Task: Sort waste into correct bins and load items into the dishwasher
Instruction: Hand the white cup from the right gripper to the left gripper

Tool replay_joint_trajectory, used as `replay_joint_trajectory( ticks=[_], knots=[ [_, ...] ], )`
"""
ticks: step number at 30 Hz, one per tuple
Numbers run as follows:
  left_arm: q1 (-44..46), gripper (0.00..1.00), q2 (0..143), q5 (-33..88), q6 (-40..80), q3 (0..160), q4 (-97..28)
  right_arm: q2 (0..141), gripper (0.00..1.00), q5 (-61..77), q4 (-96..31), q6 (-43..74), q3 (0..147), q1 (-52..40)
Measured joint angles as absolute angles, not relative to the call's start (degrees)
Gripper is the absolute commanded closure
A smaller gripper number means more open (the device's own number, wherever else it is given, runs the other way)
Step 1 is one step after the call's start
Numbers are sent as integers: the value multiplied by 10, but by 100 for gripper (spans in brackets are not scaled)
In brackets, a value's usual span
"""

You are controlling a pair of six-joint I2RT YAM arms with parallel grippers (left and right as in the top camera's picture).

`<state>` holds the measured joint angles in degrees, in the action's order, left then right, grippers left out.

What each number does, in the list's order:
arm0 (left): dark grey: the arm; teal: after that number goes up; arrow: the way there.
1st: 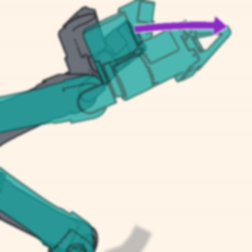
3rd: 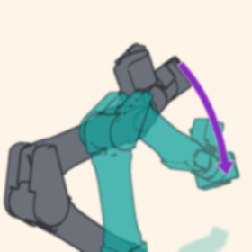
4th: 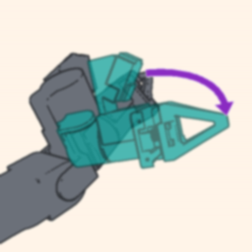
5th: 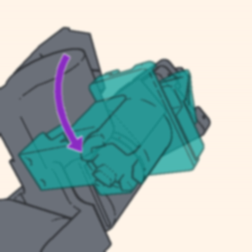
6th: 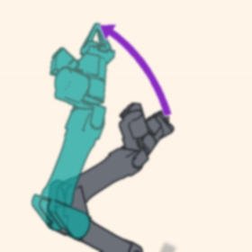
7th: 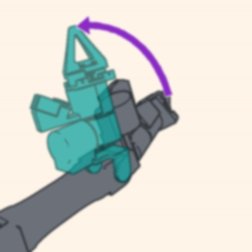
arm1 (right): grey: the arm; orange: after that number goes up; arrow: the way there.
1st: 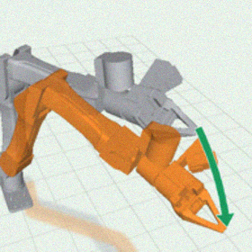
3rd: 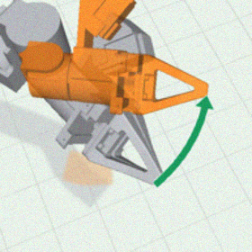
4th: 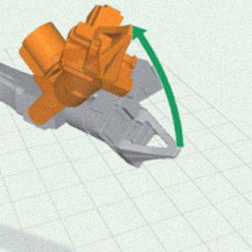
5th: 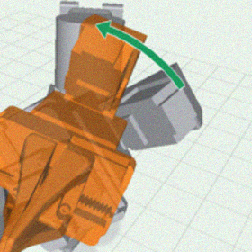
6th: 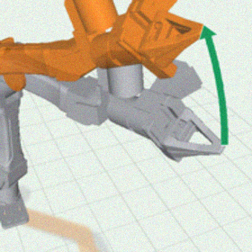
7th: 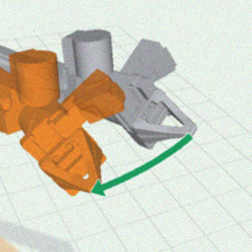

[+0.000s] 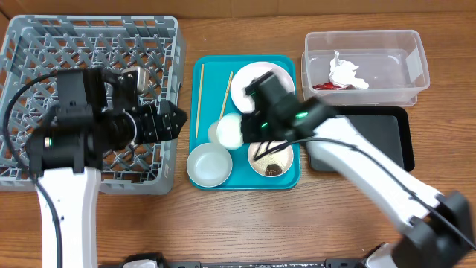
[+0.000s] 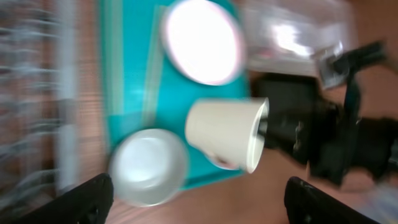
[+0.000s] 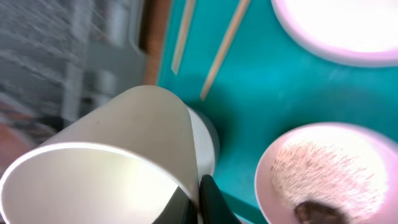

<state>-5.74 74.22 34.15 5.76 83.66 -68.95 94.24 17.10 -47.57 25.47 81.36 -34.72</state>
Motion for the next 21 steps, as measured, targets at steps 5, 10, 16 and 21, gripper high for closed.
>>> replay_joint_trajectory(
  ticks=[5, 10, 16, 21],
  knots=[
    [-130, 0, 788, 604, -32, 837, -696, 880, 96, 349, -427, 186, 820, -255],
    [-141, 0, 810, 765, -101, 837, -731, 873, 96, 532, -368, 134, 822, -233],
    [-121, 0, 813, 854, -141, 837, -764, 874, 96, 639, -315, 113, 822, -242],
    [-88, 0, 813, 875, -152, 836, -770, 874, 96, 683, -280, 108, 822, -250]
  ],
)
